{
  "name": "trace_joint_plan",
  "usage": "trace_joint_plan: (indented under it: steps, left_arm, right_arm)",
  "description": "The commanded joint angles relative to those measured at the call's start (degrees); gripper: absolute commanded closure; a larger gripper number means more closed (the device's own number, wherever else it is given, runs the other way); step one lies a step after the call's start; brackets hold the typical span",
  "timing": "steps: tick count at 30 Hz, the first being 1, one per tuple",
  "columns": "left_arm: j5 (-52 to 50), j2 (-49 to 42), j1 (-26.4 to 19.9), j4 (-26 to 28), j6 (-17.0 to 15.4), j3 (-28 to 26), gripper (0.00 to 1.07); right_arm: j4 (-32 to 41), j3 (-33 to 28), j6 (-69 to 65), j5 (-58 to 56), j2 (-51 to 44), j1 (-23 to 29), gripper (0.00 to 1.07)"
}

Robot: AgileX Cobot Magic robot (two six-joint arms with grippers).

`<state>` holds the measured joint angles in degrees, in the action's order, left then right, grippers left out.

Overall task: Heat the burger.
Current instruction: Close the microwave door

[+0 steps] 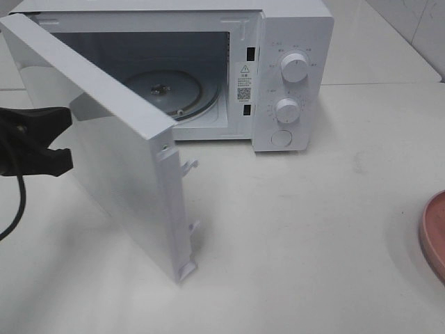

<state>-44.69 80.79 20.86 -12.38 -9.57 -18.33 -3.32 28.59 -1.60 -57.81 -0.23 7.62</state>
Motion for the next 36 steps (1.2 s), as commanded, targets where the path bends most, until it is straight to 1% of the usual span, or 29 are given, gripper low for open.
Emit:
trace_joint_plan:
  steps: [1,2,3,4,5,6,7,9,10,11,12,13,14,15,18,20,21,22,23,24,25,26,29,30,32,33,34,35,36]
  left_arm:
    - [-1.6,2.3,4.0,5.5,3.9,-2.8,1.07]
    - [-1.6,2.3,4.0,5.5,3.9,-2.8,1.07]
    - [-1.6,3.9,6.0,9.1,5.7,-4.4,1.07]
    - [-1.6,5.4,8.0,12.4,6.6,-5.9,1.07]
    - [-1.6,5.4,8.0,12.4,6.6,-5.9,1.07]
    - [-1.6,6.3,8.7,14.3,6.9,-6.6,1.07]
    - [-1.6,8.1,10.5,17.9,8.0,-8.4,1.07]
    - [-1.6,8.8,11.1,19.2,8.6,-9.3,1.07]
    - [-1.6,10.4,12.5,21.1,10.8,-11.1,1.07]
    - [-1.6,10.4,12.5,21.1,10.8,-11.1,1.07]
    - [-1.6,12.1,14.2,23.4,12.5,-12.9,1.07]
    - [-1.6,12.1,14.2,23.4,12.5,-12.9,1.07]
    - [-1.6,12.9,15.0,25.0,13.2,-13.9,1.07]
    - [-1.6,14.4,16.2,28.8,14.7,-15.6,1.07]
    - [-1.6,15.1,16.8,30.7,15.6,-16.6,1.07]
    - [-1.5,18.3,18.9,36.1,19.9,-21.0,1.07]
    - [-1.5,18.3,18.9,36.1,19.9,-21.0,1.07]
    - [-1.2,19.0,19.5,37.2,20.9,-22.2,1.07]
    - [-0.9,20.5,20.4,39.9,22.8,-24.4,1.07]
    - [-0.9,20.5,20.4,39.9,22.8,-24.4,1.07]
    - [-0.3,22.0,21.2,43.1,24.5,-26.7,1.07]
    - [-0.3,22.0,21.2,43.1,24.5,-26.7,1.07]
    - [1.0,24.5,22.1,46.9,27.7,-30.9,1.07]
    - [1.0,24.5,22.1,46.9,27.7,-30.9,1.07]
    - [2.0,26.4,22.1,49.1,28.6,-34.2,1.07]
    - [2.0,26.4,22.1,49.1,28.6,-34.2,1.07]
    - [2.4,27.4,22.1,51.3,30.3,-36.6,1.07]
    - [2.4,27.4,22.1,51.3,30.3,-36.6,1.07]
    - [2.5,27.9,22.1,52.1,31.5,-37.5,1.07]
  right_arm:
    - [0.0,-0.1,-0.1,0.7,-1.6,-0.2,0.32]
    - [0.0,-0.1,-0.1,0.7,-1.6,-0.2,0.32]
    - [0.0,-0.1,-0.1,0.7,-1.6,-0.2,0.32]
    - [0.0,-0.1,-0.1,0.7,-1.6,-0.2,0.32]
    - [0.0,-0.1,-0.1,0.7,-1.6,-0.2,0.32]
    - [0.0,-0.1,-0.1,0.7,-1.6,-0.2,0.32]
    - [0.0,-0.1,-0.1,0.7,-1.6,-0.2,0.32]
    - [0.0,-0.1,-0.1,0.7,-1.6,-0.2,0.32]
    - [0.0,-0.1,-0.2,0.7,-1.6,-0.2,0.32]
    - [0.0,-0.1,-0.2,0.7,-1.6,-0.2,0.32]
    - [0.0,-0.1,-0.2,0.7,-1.6,-0.2,0.32]
    - [0.0,-0.1,-0.2,0.7,-1.6,-0.2,0.32]
    - [0.0,-0.1,-0.2,0.7,-1.6,-0.2,0.32]
    - [0.0,-0.1,-0.2,0.7,-1.6,-0.2,0.32]
    - [0.0,-0.1,-0.2,0.7,-1.6,-0.2,0.32]
    - [0.0,-0.1,-0.2,0.7,-1.6,-0.2,0.32]
    - [0.0,-0.1,-0.2,0.7,-1.6,-0.2,0.32]
    - [0.0,-0.1,-0.2,0.7,-1.6,-0.2,0.32]
    - [0.0,-0.1,-0.2,0.7,-1.6,-0.2,0.32]
    - [0.0,-0.1,-0.2,0.7,-1.6,-0.2,0.32]
    - [0.0,-0.1,-0.2,0.7,-1.6,-0.2,0.32]
    - [0.0,-0.1,-0.2,0.7,-1.6,-0.2,0.32]
    - [0.0,-0.1,-0.2,0.7,-1.6,-0.2,0.32]
    - [0.0,-0.1,-0.2,0.7,-1.6,-0.2,0.32]
    - [0.0,-0.1,-0.2,0.7,-1.6,-0.2,0.32]
    - [0.0,-0.1,-0.2,0.7,-1.6,-0.2,0.32]
    - [0.0,-0.1,-0.2,0.7,-1.6,-0.2,0.32]
    - [0.0,-0.1,-0.2,0.7,-1.6,-0.2,0.32]
    - [0.0,-0.1,-0.2,0.7,-1.6,-0.2,0.32]
